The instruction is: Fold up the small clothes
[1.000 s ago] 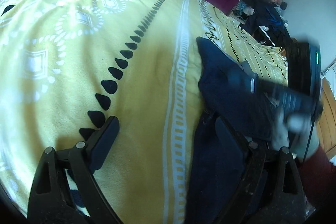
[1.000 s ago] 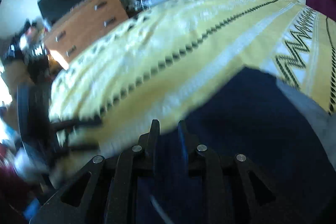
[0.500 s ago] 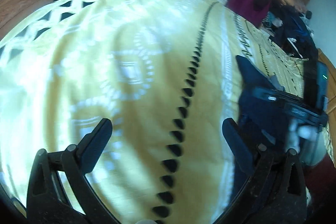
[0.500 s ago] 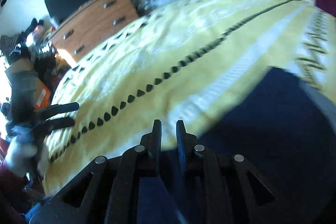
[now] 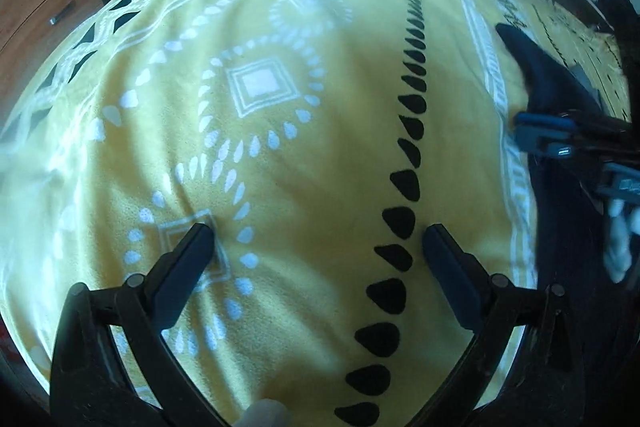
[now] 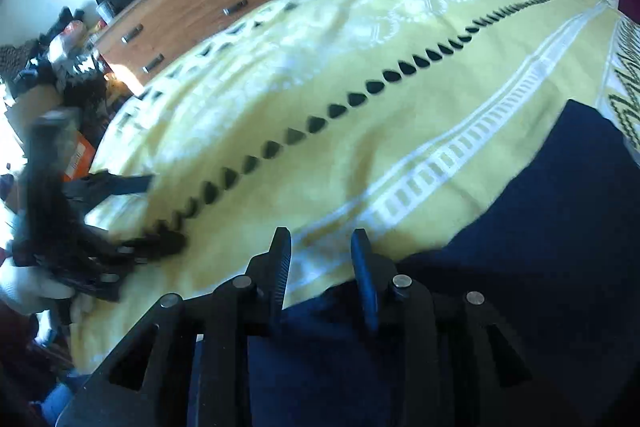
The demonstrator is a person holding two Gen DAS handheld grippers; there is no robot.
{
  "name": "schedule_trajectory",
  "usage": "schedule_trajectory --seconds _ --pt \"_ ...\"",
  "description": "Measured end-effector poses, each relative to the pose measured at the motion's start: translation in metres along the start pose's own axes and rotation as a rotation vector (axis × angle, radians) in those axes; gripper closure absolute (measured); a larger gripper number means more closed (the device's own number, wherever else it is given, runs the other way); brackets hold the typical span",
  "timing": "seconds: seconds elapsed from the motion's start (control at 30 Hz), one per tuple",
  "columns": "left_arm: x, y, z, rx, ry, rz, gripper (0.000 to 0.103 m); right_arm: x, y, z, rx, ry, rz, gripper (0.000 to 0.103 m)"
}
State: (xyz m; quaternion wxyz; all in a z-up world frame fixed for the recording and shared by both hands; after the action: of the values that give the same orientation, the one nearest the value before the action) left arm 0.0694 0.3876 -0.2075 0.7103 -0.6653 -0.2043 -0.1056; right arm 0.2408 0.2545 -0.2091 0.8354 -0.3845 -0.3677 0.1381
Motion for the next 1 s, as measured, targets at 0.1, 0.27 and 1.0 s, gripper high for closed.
schedule_trajectory --seconds 0.1,0.27,1.0 --pt "-0.01 -0.007 0.004 -0.029 0.003 -0.016 0.0 -0.028 -0.06 0.0 -0.037 0.042 -0.074 0.064" --pt "-0.028 -0.023 0.005 -0.049 0.019 -0.038 0.0 -0.119 -0.183 -0.022 -0.17 0.194 -0.136 0.058" --pt "-0.146 -0.119 -0.052 -0.393 0.302 -0.013 0.006 -0.514 -0.344 -0.013 -0.458 0.786 0.051 0.052"
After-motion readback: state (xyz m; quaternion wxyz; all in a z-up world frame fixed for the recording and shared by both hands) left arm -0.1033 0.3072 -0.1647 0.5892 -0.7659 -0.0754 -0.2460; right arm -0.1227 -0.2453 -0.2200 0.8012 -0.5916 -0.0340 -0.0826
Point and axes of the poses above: each gripper's, at about its wrist camera, not at the fingertips, and y roughly the way its jaws point, z to its left, x to its top, the point moved 1 cm from there along y, roughly the way its jaws point, and after that the axes turned 9 degrees about y, right-handed, at the moved point
